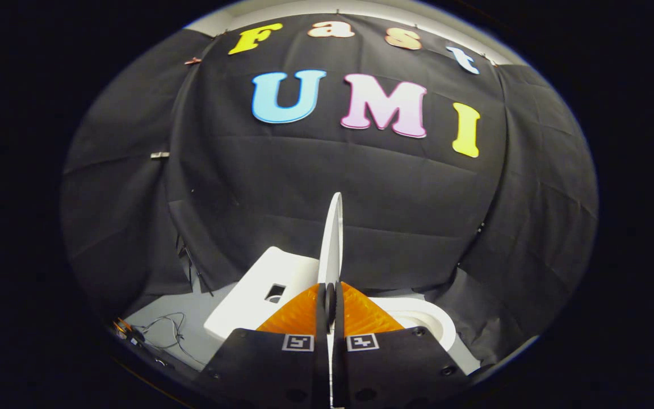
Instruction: Open the toilet lid.
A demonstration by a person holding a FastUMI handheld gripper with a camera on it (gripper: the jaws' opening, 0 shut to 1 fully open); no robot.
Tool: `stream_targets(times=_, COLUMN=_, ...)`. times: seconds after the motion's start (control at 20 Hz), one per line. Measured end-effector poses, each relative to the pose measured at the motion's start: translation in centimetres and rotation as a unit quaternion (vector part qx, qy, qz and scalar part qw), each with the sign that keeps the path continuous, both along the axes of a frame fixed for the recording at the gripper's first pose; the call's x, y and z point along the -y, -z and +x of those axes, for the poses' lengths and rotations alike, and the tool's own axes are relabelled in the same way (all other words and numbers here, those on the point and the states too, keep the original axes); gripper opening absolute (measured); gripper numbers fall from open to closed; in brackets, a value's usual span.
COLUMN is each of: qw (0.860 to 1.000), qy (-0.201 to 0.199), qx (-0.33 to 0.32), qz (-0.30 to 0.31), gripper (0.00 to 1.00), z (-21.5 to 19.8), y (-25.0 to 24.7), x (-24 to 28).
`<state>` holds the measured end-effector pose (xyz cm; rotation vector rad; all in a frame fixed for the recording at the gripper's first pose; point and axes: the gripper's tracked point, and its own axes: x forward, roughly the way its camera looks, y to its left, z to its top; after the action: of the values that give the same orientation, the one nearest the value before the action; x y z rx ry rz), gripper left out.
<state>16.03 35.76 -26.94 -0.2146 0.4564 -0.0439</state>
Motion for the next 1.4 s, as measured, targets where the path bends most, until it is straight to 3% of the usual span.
stream_targets(times=0.25, qw=0.999, qy=-0.026, qx=-0.003, qz=-0.044, gripper=0.07, z=0.3, y=1.3, x=-3.8)
stream_targets(times=0.55, qw=0.999, qy=-0.035, qx=-0.003, qz=-0.020, gripper=0.12, z=0.7, y=2.0, x=-5.6)
stream_targets(times=0.7, qw=0.999, qy=-0.043, qx=-0.009, qz=0.021, gripper=0.32, z=0.3, y=1.4, x=-6.1)
stream_targets(times=0.95, qw=0.996, qy=-0.055, qx=0.019, qz=0.064, gripper=0.83, z=-1.0, y=-3.0, x=-4.6)
stream_targets(times=1.1, qw=0.995, qy=-0.053, qx=0.030, qz=0.082, gripper=0.81, z=-1.8, y=-5.5, x=-2.4)
stream_targets(times=1.4, qw=0.990, qy=-0.051, qx=0.071, qz=0.110, gripper=0.96, z=-3.9, y=-11.5, x=4.8)
